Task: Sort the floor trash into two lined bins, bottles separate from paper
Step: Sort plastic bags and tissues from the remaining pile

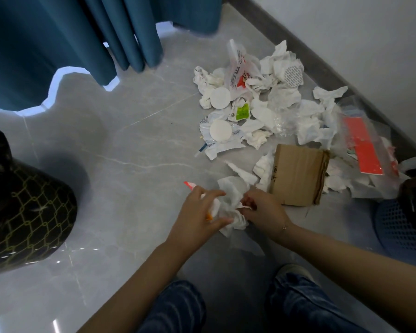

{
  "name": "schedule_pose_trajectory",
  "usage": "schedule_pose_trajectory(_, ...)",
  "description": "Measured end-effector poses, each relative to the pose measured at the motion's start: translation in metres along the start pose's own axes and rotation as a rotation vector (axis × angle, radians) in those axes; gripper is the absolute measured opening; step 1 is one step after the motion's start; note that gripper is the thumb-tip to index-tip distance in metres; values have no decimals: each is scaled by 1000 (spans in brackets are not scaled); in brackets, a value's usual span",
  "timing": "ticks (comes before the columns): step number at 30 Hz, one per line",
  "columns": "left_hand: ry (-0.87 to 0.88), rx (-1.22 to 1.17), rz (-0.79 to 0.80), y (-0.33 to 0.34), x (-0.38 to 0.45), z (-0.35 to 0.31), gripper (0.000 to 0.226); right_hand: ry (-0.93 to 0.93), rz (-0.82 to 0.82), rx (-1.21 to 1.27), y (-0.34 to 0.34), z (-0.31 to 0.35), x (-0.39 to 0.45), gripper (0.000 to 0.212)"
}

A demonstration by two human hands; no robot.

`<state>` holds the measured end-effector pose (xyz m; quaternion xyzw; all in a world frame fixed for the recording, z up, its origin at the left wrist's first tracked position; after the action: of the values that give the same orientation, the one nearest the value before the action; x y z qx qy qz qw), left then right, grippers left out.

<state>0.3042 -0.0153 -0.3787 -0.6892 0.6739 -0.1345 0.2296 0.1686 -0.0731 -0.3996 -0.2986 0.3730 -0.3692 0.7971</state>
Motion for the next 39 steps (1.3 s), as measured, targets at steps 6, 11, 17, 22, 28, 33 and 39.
schedule_pose_trajectory(6,41,402,150,32,13,6,60,-41,32,108,-8,1,-17,16)
schedule_pose_trajectory(11,94,406,115,37,18,1,39,-198,-317,-98,-66,11,-31,19)
schedule_pose_trajectory(17,132,324,55,36,8,2,30,-80,-545,-429,-93,-15,-30,59)
schedule_pose_trajectory(22,211,353,-42,30,-1,-3,30,51,-337,-515,-75,-49,-17,101)
schedule_pose_trajectory(28,332,480,251,61,18,-10,36,80,-266,-552,-76,-56,-8,82)
schedule_pose_trajectory(33,286,379,310,67,26,-14,31,59,-305,-429,-89,-51,-8,57)
schedule_pose_trajectory(39,-43,-38,111,40,25,0,40,-51,-593,-403,-134,-16,-8,35)
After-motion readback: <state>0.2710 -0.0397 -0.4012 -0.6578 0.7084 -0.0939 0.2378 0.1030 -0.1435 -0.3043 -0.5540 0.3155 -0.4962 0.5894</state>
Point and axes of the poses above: each hand's wrist, its own x-axis towards the middle knuckle, its own y-axis out of the palm, z = x × y, the point moved 10 cm from there along x, towards the middle knuckle, and after that the axes turned 10 degrees about -x, right-handed, at the moved point
